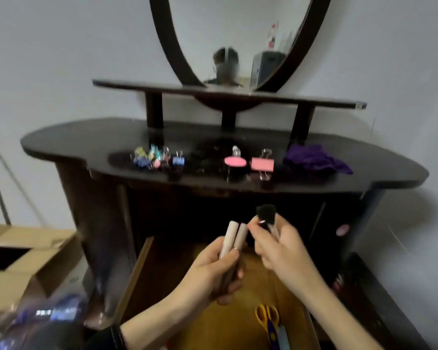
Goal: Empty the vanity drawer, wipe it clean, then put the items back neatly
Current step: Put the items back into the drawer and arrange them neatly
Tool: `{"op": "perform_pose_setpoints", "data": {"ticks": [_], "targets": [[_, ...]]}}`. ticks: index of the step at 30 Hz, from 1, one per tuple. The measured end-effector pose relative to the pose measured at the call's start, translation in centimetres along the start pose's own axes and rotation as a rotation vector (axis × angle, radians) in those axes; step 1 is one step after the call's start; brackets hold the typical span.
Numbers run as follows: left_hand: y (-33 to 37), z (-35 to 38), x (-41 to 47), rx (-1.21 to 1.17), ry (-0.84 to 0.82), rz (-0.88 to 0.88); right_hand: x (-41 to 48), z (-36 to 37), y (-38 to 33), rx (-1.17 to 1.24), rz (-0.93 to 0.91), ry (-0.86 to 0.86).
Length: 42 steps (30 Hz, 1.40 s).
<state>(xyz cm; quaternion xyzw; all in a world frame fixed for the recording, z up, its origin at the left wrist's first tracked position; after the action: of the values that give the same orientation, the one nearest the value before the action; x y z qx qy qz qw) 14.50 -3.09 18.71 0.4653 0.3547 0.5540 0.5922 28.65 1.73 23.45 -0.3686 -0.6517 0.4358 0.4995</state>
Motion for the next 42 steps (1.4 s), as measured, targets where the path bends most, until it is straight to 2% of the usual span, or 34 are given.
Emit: {"op": "perform_pose_setpoints", "data": {"ticks": [4, 10, 14, 16, 18, 20, 24, 29, 35, 42], "targets": [[-7.6, -2.2, -1.4, 0.020, 0.112, -0.205, -3.4, 0.8, 8.3, -0.096, 0.207, 0.023], [-13.9, -3.6, -0.7, 0.191, 0.051, -0.325, -4.0, 0.5, 15.9, -0.195, 0.414, -0.042], [-15.7, -4.1, -0.2, 0.263, 0.118, -0.406, -3.9, 0.1, 19.0, -0.258, 0.511, -0.044], [-15.9, -4.9, 0.6, 0.389, 0.268, -0.365, -3.4, -0.2, 19.6, -0.315, 0.472, -0.054], [-15.7, -5.9, 1.3, 0.418, 0.414, -0.357, -2.9, -0.3, 19.9, -0.402, 0.419, -0.093], [-15.4, -6.8, 1.9, 0.401, 0.472, -0.383, -3.0, -0.2, 20.6, -0.503, 0.417, -0.171], [-15.6, -7.6, 2.1, 0.329, 0.503, -0.447, -4.6, 0.3, 22.8, -0.755, 0.472, -0.333], [-15.9, -7.8, 2.0, 0.323, 0.492, -0.455, -5.3, 0.5, 23.4, -1.053, 0.403, -0.393], [-16.5, -8.5, 1.6, 0.309, 0.507, -0.517, -6.0, 0.9, 23.1, -1.169, 0.298, -0.471], [-16.8, -9.2, 1.5, 0.235, 0.575, -0.575, -6.6, 1.1, 22.9, -1.215, 0.322, -0.571]]}}
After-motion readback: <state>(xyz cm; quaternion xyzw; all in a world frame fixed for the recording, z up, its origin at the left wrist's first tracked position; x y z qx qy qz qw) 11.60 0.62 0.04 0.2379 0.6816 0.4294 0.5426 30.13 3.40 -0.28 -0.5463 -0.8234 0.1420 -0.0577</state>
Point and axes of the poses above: each hand's wrist, its own x-axis towards the middle knuckle, its own z-axis out of the palm, y = z × x, the point moved 4 cm from there along x, towards the middle knuckle, and after that the axes turned 8 degrees about y, right-handed, at the moved point
